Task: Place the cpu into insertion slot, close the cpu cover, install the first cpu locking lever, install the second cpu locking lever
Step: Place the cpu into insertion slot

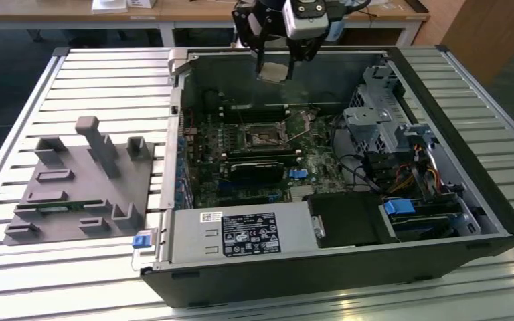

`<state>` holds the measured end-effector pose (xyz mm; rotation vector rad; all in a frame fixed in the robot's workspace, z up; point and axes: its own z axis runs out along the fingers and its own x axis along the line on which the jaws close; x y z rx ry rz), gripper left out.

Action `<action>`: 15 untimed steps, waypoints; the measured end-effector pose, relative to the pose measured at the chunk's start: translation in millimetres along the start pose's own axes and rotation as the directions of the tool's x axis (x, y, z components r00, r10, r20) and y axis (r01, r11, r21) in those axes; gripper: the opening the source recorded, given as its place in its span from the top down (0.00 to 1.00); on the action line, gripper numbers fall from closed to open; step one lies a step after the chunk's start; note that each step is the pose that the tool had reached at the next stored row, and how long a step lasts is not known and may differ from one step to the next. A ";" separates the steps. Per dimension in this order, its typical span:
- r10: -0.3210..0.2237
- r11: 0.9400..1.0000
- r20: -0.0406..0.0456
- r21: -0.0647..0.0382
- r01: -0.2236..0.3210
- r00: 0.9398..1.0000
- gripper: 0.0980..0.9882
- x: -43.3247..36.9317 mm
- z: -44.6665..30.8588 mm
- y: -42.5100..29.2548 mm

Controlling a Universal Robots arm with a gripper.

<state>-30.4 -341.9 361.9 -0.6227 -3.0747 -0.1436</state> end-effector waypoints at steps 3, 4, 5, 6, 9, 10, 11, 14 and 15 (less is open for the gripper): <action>0.029 1.000 0.003 -0.001 -0.029 1.000 0.50 0.0 0.1 0.0; 0.038 0.999 0.003 -0.001 -0.038 0.999 0.50 0.0 0.2 0.0; 0.048 0.999 0.004 -0.001 -0.048 0.999 0.50 0.0 0.2 0.0; 0.057 0.998 0.005 -0.001 -0.057 0.998 0.50 0.0 0.2 0.0; 0.083 0.997 0.007 -0.002 -0.083 0.996 0.50 0.0 0.4 0.0; 0.092 0.996 0.008 -0.002 -0.092 0.996 0.50 0.0 0.4 0.0; 0.100 0.995 0.009 -0.002 -0.100 0.995 0.50 0.0 0.5 0.0; 0.125 0.992 0.011 -0.003 -0.125 0.992 0.50 0.0 0.6 0.0; 0.133 0.991 0.012 -0.003 -0.132 0.991 0.50 0.0 0.6 0.0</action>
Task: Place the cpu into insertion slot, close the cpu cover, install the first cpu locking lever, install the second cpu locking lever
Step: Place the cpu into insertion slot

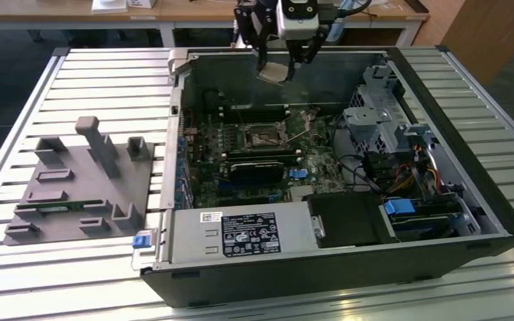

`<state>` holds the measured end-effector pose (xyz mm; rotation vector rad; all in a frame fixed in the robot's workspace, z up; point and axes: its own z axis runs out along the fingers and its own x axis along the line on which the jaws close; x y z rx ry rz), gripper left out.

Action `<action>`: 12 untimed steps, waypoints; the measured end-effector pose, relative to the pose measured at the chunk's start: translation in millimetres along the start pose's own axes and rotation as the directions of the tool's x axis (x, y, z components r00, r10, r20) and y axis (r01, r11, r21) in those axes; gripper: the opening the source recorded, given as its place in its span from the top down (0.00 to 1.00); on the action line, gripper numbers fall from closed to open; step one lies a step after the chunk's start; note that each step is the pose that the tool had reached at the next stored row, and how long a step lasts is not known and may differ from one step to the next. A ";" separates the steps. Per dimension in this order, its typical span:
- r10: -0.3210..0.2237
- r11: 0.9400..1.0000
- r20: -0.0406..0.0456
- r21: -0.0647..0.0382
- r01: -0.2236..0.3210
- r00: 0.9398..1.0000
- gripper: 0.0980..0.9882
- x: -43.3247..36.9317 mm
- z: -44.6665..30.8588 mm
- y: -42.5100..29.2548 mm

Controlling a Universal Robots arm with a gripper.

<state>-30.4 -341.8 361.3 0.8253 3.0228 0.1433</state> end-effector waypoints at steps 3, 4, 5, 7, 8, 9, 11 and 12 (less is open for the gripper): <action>0.025 1.000 0.002 -0.001 -0.025 1.000 0.50 0.0 0.2 0.0; 0.033 0.999 0.003 -0.001 -0.033 0.999 0.50 0.0 0.2 0.0; 0.041 0.999 0.004 -0.001 -0.041 0.999 0.50 0.0 0.2 0.0; 0.058 0.998 0.005 -0.001 -0.058 0.998 0.50 0.0 0.4 0.0; 0.066 0.998 0.006 -0.002 -0.066 0.998 0.50 0.0 0.4 0.0; 0.075 0.997 0.007 -0.002 -0.075 0.997 0.50 0.0 0.4 0.0; 0.091 0.996 0.008 -0.002 -0.091 0.996 0.50 0.0 0.5 0.0; 0.100 0.995 0.009 -0.002 -0.100 0.995 0.50 0.0 0.6 0.0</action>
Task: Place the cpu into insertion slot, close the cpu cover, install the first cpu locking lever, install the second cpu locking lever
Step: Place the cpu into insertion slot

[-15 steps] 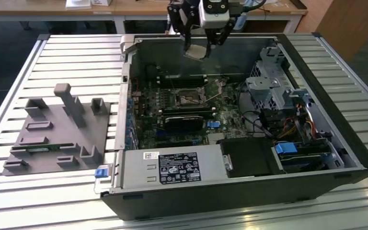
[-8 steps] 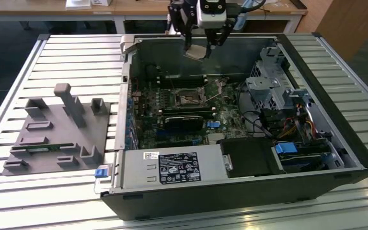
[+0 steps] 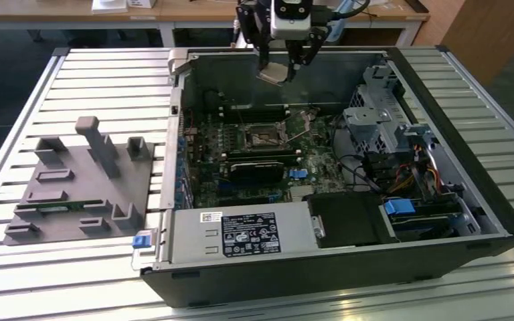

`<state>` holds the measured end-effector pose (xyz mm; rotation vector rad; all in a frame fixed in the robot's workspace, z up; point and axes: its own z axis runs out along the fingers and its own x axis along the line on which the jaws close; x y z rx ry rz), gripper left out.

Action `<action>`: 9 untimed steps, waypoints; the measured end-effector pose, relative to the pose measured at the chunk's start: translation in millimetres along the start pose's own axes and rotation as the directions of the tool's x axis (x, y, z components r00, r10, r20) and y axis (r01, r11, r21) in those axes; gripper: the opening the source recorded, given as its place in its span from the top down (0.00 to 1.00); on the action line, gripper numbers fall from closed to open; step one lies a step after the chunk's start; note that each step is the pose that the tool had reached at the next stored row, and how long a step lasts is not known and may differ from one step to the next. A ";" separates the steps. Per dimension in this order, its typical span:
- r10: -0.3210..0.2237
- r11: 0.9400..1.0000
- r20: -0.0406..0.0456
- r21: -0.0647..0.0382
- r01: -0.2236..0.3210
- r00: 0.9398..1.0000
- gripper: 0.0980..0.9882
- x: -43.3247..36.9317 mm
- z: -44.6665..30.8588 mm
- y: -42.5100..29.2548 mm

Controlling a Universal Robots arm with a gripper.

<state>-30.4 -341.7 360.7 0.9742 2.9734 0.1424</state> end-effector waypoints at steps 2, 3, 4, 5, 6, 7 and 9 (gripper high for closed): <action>0.017 1.000 0.001 0.000 -0.017 1.000 0.50 0.0 0.1 0.0; 0.025 1.000 0.002 -0.001 -0.025 1.000 0.50 0.0 0.2 0.0; 0.034 0.999 0.003 -0.001 -0.034 0.999 0.50 0.0 0.2 0.0; 0.042 0.999 0.004 -0.001 -0.042 0.999 0.50 0.0 0.3 0.0; 0.050 0.999 0.004 -0.001 -0.050 0.999 0.50 0.0 0.3 0.0; 0.058 0.998 0.005 -0.001 -0.058 0.998 0.50 0.0 0.4 0.0; 0.075 0.997 0.007 -0.002 -0.075 0.997 0.50 0.1 0.5 0.1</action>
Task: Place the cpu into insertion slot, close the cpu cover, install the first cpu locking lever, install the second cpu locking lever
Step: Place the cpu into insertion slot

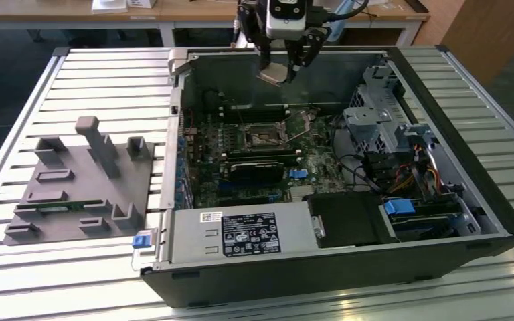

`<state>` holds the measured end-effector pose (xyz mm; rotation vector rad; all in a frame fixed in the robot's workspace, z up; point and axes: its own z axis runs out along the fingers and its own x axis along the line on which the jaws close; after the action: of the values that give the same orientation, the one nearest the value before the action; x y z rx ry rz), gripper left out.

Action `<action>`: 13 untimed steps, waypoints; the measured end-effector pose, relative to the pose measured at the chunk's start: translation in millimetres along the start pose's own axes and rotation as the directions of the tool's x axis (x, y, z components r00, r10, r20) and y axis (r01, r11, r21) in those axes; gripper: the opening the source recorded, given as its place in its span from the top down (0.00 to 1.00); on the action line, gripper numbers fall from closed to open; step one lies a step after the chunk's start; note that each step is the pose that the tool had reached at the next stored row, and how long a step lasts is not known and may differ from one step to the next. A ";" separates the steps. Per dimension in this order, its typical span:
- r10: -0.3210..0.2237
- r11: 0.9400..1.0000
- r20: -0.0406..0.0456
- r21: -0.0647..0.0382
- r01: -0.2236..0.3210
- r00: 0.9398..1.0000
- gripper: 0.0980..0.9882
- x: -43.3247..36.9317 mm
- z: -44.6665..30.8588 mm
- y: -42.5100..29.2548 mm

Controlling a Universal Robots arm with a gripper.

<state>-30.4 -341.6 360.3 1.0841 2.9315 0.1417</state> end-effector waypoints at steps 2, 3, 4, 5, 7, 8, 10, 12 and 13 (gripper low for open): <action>0.017 1.000 0.002 0.000 -0.017 1.000 0.50 0.0 0.1 0.0; 0.026 1.000 0.002 -0.001 -0.026 1.000 0.50 0.0 0.2 0.0; 0.034 0.999 0.003 -0.001 -0.034 0.999 0.50 0.0 0.2 0.0; 0.042 0.999 0.004 -0.001 -0.042 0.999 0.50 0.0 0.3 0.0; 0.059 0.998 0.005 -0.001 -0.059 0.998 0.50 0.1 0.4 0.1; 0.067 0.998 0.006 -0.002 -0.067 0.998 0.50 0.1 0.4 0.1; 0.083 0.997 0.007 -0.002 -0.083 0.996 0.50 0.1 0.5 0.1; 0.100 0.995 0.009 -0.002 -0.100 0.995 0.50 0.2 0.7 0.1; 0.108 0.994 0.010 -0.003 -0.108 0.994 0.50 0.2 0.7 0.2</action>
<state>-30.4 -341.3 359.5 1.2397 2.8639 0.1402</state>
